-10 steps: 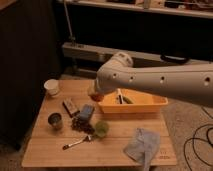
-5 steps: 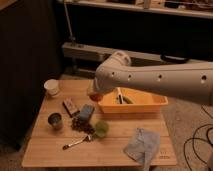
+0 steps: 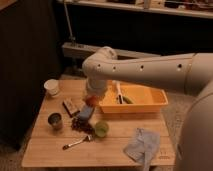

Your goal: Place apple in plastic cup

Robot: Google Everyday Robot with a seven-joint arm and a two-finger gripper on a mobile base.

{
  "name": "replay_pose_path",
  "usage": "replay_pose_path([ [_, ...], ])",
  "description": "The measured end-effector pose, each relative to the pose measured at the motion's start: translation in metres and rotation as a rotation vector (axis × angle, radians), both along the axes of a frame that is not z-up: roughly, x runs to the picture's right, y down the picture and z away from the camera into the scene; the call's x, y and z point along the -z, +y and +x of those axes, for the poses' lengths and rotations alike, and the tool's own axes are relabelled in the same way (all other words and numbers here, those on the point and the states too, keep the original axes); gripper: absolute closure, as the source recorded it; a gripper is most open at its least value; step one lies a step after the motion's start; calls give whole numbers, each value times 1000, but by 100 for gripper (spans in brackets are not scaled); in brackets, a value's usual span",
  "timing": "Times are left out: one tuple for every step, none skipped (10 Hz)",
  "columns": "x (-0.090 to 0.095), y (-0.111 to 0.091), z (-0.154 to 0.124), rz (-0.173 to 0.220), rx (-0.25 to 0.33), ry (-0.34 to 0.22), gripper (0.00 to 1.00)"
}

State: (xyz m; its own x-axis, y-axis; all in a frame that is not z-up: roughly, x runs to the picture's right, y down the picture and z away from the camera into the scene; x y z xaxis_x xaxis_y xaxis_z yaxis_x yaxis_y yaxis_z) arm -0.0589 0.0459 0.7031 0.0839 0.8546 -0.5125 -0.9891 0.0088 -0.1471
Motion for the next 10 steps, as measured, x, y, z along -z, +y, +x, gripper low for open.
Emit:
replay_pose_path([
  [1, 10, -3, -33, 5, 20, 100],
  [1, 20, -6, -62, 4, 34, 100],
  [0, 32, 1, -96, -9, 62, 100],
  [-1, 36, 12, -108, -23, 82, 100],
  [-2, 40, 18, -117, -39, 79, 100],
  [-3, 41, 30, -116, -69, 61, 100],
  [-5, 45, 38, -124, -97, 40, 100],
  [-7, 49, 41, -138, -108, 23, 100],
  [-12, 55, 44, -153, -114, 17, 100],
  [-19, 64, 49, -173, -122, 10, 100],
])
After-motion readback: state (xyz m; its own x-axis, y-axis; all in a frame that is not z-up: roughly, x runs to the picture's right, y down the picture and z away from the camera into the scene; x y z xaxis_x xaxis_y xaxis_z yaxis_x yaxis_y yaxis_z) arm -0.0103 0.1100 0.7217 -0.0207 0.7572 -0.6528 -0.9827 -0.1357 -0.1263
